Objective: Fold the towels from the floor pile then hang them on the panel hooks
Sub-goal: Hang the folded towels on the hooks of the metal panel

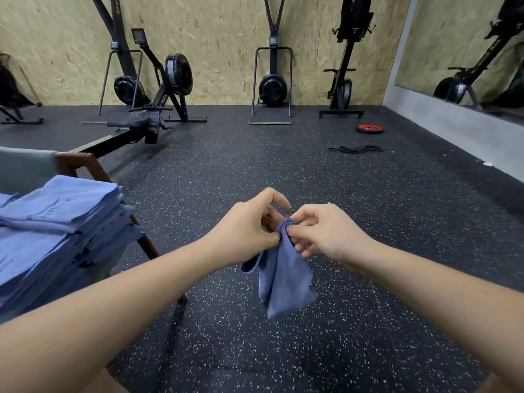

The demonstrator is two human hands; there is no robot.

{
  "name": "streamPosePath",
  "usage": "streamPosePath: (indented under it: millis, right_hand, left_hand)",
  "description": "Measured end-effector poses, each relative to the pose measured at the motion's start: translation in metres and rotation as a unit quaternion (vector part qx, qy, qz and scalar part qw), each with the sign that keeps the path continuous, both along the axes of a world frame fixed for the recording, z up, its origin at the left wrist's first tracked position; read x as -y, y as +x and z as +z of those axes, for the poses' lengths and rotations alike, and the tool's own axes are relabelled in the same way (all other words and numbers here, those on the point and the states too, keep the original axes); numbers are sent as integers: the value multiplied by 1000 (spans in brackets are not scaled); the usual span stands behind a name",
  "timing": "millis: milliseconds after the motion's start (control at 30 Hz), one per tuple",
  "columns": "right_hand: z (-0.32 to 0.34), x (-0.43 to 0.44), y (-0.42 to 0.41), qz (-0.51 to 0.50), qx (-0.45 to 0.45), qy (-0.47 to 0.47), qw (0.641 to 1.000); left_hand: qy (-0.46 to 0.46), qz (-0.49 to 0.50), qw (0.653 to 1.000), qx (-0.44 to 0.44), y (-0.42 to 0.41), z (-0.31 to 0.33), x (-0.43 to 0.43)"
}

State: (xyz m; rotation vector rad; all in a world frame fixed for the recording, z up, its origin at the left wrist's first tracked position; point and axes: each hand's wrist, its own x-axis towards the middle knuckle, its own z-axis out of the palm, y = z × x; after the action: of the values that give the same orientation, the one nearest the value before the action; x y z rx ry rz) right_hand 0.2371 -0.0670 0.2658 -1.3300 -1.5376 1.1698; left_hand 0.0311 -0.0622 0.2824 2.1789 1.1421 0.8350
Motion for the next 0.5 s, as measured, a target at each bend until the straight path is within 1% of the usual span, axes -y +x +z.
streamPosePath:
  millis: [67,133,167,233,300,367,433,500]
  right_hand:
    - [-1,-4,4,-13,66,43,997]
    - [-1,-10,10,-30,126,98,987]
    - [0,-12,12,-43,142,117,982]
    - [4,-14,18,-60,118,128,983]
    - [8,-14,23,-68,75,116,988]
    - [9,-12,26,-61,51,112,991]
    - [9,-11,25,-49,54,125,989]
    - [9,-10,22,-38,61,146,987]
  left_hand:
    - [3,7,1000,-11,-2,0,-1]
    - [5,15,999,-42,-6,-1,-4]
    - [9,19,998,-57,-9,-2,-7]
    - [38,26,996,-78,-16,-2,-12]
    - [73,28,993,-91,-21,0,-17]
    - [108,23,989,-98,-22,1,-19]
    - [139,14,984,-110,-18,0,-18]
    - [144,14,983,-116,-12,-2,-15]
